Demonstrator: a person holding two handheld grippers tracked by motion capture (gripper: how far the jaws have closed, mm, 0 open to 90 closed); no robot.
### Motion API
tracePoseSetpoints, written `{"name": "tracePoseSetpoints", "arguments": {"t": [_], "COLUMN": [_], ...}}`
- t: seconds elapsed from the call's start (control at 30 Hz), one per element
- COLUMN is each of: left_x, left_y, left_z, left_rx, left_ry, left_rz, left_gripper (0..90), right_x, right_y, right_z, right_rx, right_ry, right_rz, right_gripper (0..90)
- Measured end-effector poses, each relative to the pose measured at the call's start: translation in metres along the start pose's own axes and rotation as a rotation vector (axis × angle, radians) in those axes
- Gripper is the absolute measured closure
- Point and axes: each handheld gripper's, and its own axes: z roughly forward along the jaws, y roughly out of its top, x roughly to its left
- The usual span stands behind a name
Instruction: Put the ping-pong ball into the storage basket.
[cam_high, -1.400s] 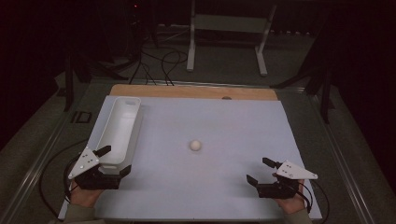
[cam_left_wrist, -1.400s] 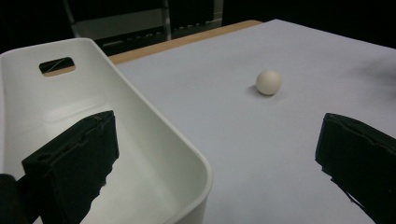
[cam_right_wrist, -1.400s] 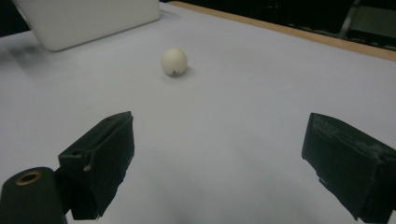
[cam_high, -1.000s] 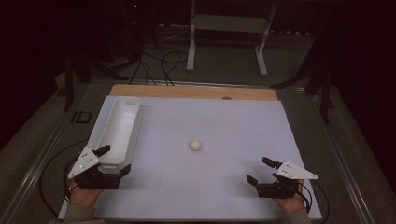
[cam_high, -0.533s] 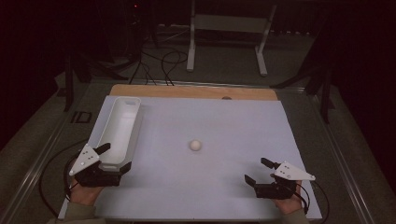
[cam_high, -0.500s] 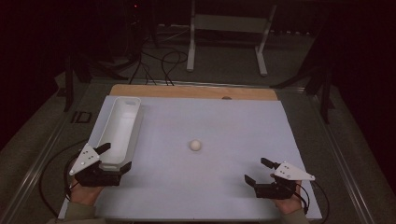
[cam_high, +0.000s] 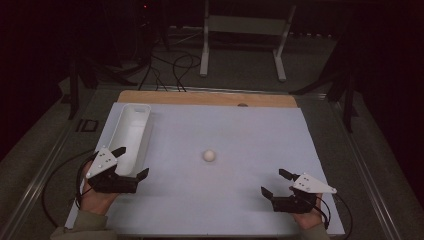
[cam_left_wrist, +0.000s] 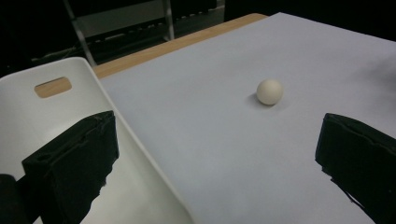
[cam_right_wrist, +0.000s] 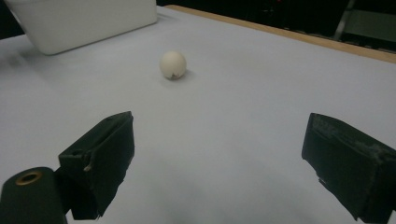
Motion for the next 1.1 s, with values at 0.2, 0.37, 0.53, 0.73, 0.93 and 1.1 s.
{"name": "tracePoseSetpoints", "arguments": {"t": [0.2,0.37,0.53,0.73,0.93,1.1], "left_x": [-0.003,-0.004,-0.006,-0.007,-0.008,-0.011], "left_y": [0.01,0.017,0.023,0.031,0.036,0.042], "left_z": [0.008,0.014,0.02,0.027,0.036,0.043], "left_rx": [0.03,0.051,0.069,0.102,0.123,0.15], "left_ry": [-0.009,-0.022,-0.028,-0.027,-0.036,-0.043], "left_rz": [0.006,0.007,0.011,0.012,0.021,0.046], "left_gripper": [0.0,0.0,0.0,0.0,0.0,0.0], "right_x": [-0.002,-0.002,-0.003,-0.003,-0.004,-0.004], "right_y": [-0.001,-0.001,-0.001,-0.001,-0.001,-0.001], "right_z": [-0.001,-0.001,-0.001,0.0,-0.001,-0.001], "right_rx": [-0.002,0.0,0.0,0.004,0.0,0.0], "right_ry": [-0.004,-0.008,-0.009,-0.009,-0.013,-0.013], "right_rz": [0.004,0.011,0.013,0.02,0.022,0.022], "right_gripper": [8.6,8.6,8.5,8.0,8.0,8.0]}}
